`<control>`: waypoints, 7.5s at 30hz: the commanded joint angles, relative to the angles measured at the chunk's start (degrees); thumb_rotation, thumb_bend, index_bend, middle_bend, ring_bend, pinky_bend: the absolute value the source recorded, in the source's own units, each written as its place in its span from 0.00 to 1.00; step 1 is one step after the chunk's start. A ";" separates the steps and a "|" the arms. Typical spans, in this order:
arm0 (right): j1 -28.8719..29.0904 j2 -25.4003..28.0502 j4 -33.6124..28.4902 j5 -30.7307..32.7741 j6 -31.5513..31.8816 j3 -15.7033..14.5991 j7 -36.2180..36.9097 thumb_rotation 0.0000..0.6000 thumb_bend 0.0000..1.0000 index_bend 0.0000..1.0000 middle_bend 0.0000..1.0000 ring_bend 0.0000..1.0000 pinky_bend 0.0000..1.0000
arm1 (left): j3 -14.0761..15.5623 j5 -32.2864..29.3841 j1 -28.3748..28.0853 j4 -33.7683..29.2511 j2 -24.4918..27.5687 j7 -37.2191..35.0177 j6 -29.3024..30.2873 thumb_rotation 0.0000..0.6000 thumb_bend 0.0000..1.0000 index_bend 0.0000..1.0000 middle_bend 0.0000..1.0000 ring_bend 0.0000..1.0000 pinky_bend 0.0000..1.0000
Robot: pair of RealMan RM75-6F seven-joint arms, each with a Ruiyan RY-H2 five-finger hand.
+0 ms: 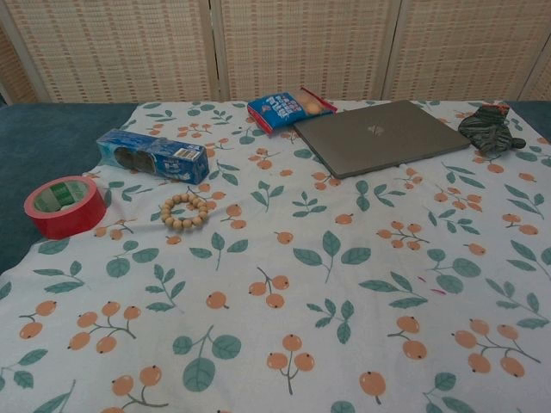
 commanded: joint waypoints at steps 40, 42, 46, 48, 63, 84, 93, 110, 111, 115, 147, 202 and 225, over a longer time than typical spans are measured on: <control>-2.20 3.69 -2.32 -3.26 -3.17 1.75 4.87 1.00 0.27 0.00 0.00 0.00 0.00 | -10.38 -16.61 -23.20 10.79 -26.36 28.43 -21.90 1.00 0.45 0.26 0.25 0.08 0.09; -2.27 3.79 -2.42 -3.42 -3.22 1.77 4.87 1.00 0.27 0.00 0.00 0.00 0.00 | -10.40 -16.85 -23.50 11.86 -26.99 28.53 -21.84 1.00 0.45 0.26 0.26 0.08 0.08; -2.38 4.17 -2.68 -3.62 -3.66 1.71 5.22 1.00 0.27 0.00 0.00 0.00 0.00 | -9.95 -16.54 -23.79 14.20 -28.09 28.80 -20.92 1.00 0.45 0.35 0.35 0.11 0.07; -2.42 4.32 -2.75 -3.66 -3.87 1.69 5.26 1.00 0.27 0.00 0.00 0.00 0.00 | -9.72 -16.50 -23.85 15.18 -28.49 29.24 -20.58 1.00 0.45 0.41 0.41 0.13 0.07; -2.79 4.74 -3.11 -3.99 -4.43 1.98 5.46 1.00 0.27 0.00 0.00 0.00 0.00 | -11.57 -16.42 -24.26 20.61 -30.95 22.84 -17.52 1.00 0.59 0.74 0.75 0.34 0.10; -2.70 5.00 -3.17 -3.49 -5.97 2.33 5.83 1.00 0.27 0.00 0.00 0.00 0.00 | -40.63 -77.06 -30.07 -2.54 -13.65 7.95 -39.83 1.00 0.80 0.71 0.79 0.45 0.18; -2.39 5.14 -3.07 -3.56 -7.11 2.16 6.35 1.00 0.27 0.00 0.00 0.00 0.00 | -44.79 -83.08 -26.59 -7.33 -7.04 -6.64 -54.89 1.00 0.68 0.59 0.66 0.38 0.18; -1.98 5.36 -3.37 -3.80 -8.67 1.68 6.54 1.00 0.26 0.00 0.00 0.00 0.00 | -39.61 -75.07 -24.83 -6.06 -5.50 -23.00 -61.24 1.00 0.92 0.54 0.61 0.34 0.18; -1.98 5.36 -3.33 -3.75 -8.68 1.71 6.55 1.00 0.26 0.00 0.00 0.00 0.00 | -39.83 -74.41 -24.61 -5.97 -5.41 -24.06 -62.06 1.00 0.91 0.54 0.61 0.33 0.17; -1.83 5.36 -3.32 -3.64 -9.18 1.61 6.50 1.00 0.27 0.00 0.00 0.00 0.00 | -40.28 -71.28 -23.73 -5.89 -5.41 -26.64 -63.70 1.00 0.76 0.51 0.59 0.30 0.14; -1.66 6.04 -4.07 -3.34 -10.01 1.32 6.06 1.00 0.27 0.00 0.00 0.00 0.00 | -36.58 -55.46 -22.88 -8.09 -4.97 -36.94 -60.71 0.54 0.50 0.67 0.58 0.25 0.03; -1.70 6.59 -4.16 -3.62 -9.97 1.32 7.02 1.00 0.27 0.00 0.00 0.00 0.00 | -38.95 -38.27 -20.32 -6.92 -6.08 -47.16 -69.84 0.73 0.46 0.50 0.41 0.10 0.00; -1.67 6.88 -4.38 -3.70 -10.12 1.19 6.97 1.00 0.27 0.00 0.00 0.00 0.00 | -37.55 -38.65 -20.91 -7.12 -5.47 -47.85 -68.74 0.54 0.74 0.75 0.45 0.10 0.00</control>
